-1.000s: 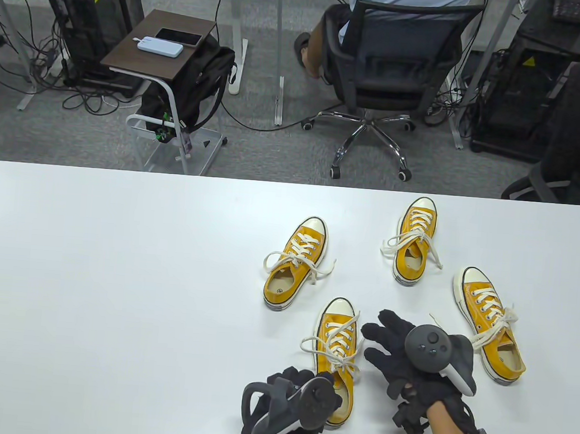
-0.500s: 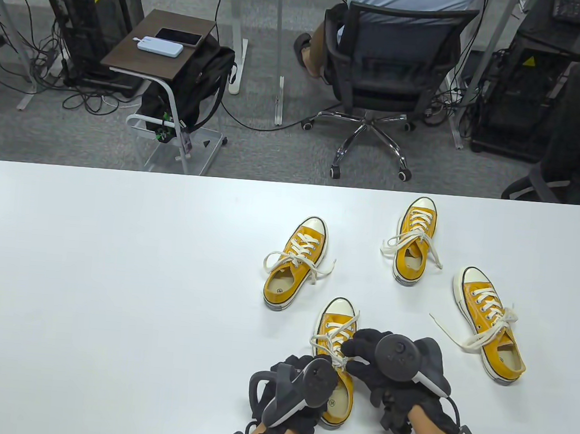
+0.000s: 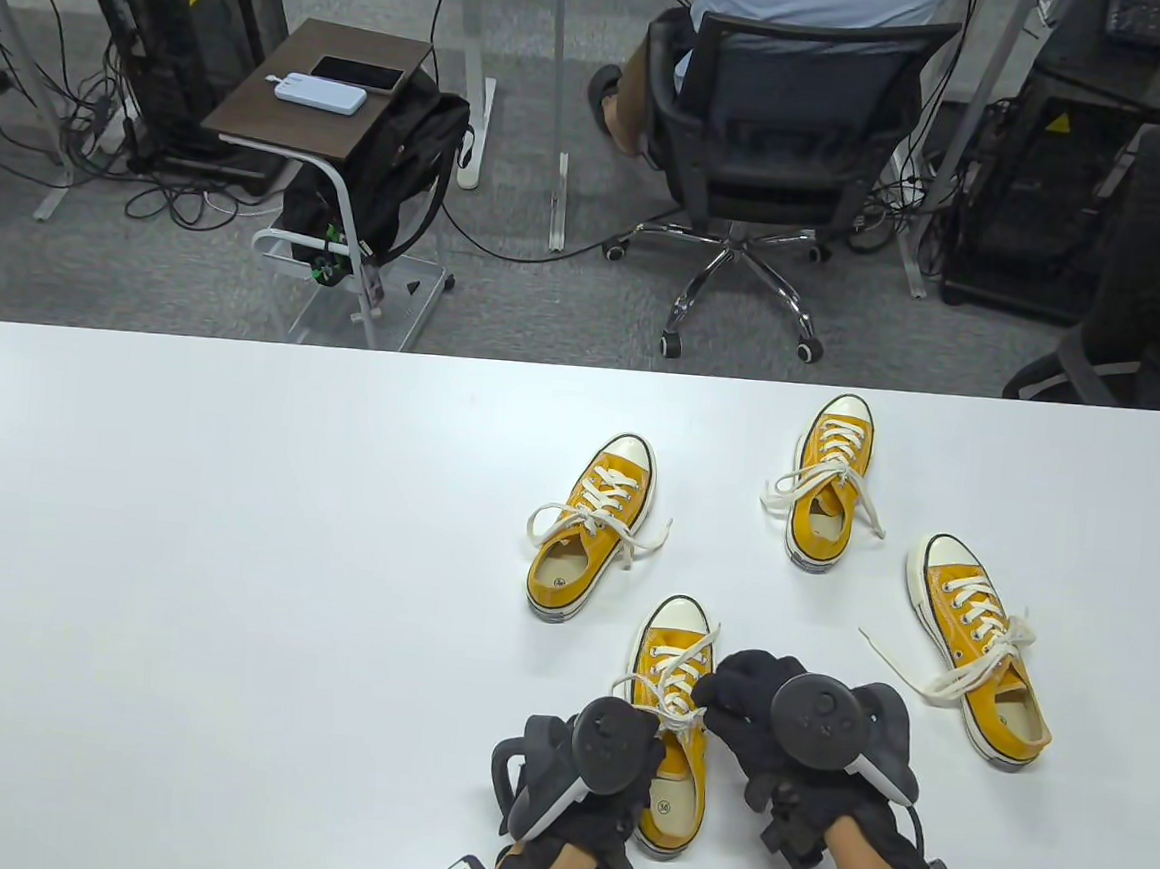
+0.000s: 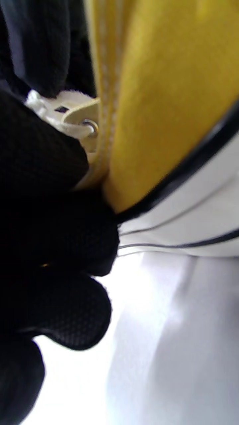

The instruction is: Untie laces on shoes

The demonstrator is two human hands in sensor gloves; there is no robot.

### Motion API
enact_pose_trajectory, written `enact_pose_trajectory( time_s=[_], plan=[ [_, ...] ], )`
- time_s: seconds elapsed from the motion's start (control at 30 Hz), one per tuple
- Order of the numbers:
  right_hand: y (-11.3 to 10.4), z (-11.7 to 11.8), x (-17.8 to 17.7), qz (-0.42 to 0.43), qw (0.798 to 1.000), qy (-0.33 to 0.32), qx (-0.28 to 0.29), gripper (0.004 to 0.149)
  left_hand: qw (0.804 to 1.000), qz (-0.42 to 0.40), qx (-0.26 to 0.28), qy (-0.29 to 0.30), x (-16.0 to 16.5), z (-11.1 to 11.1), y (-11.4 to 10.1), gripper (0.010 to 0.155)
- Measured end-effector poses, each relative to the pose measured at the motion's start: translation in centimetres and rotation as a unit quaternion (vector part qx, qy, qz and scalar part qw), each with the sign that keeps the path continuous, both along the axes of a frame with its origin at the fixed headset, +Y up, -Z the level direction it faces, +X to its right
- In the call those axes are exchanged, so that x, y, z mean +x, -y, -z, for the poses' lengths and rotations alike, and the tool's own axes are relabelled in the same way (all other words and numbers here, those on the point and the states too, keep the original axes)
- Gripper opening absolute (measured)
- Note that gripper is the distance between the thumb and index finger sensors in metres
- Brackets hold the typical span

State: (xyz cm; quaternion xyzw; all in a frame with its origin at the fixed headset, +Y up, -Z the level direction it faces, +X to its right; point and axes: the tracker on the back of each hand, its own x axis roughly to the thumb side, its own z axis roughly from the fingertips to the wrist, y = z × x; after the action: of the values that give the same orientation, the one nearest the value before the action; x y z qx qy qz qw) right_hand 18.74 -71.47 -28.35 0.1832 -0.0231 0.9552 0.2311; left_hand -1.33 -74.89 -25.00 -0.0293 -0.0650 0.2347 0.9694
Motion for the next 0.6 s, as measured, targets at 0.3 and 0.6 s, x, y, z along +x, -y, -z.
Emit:
enact_pose_trajectory(
  time_s=[0.3,0.6],
  plan=[
    [0.6,0.5,0.9,0.052,0.998,0.023,-0.040,0.032,1.000,-0.009,-0.019,-0.001,-0.1,0.2,0.1,0.040],
    [0.2,1.0,3.5,0.100,0.991,0.083,-0.032,0.032,0.999,-0.020,-0.034,-0.005,-0.3,0.3,0.1,0.040]
  ],
)
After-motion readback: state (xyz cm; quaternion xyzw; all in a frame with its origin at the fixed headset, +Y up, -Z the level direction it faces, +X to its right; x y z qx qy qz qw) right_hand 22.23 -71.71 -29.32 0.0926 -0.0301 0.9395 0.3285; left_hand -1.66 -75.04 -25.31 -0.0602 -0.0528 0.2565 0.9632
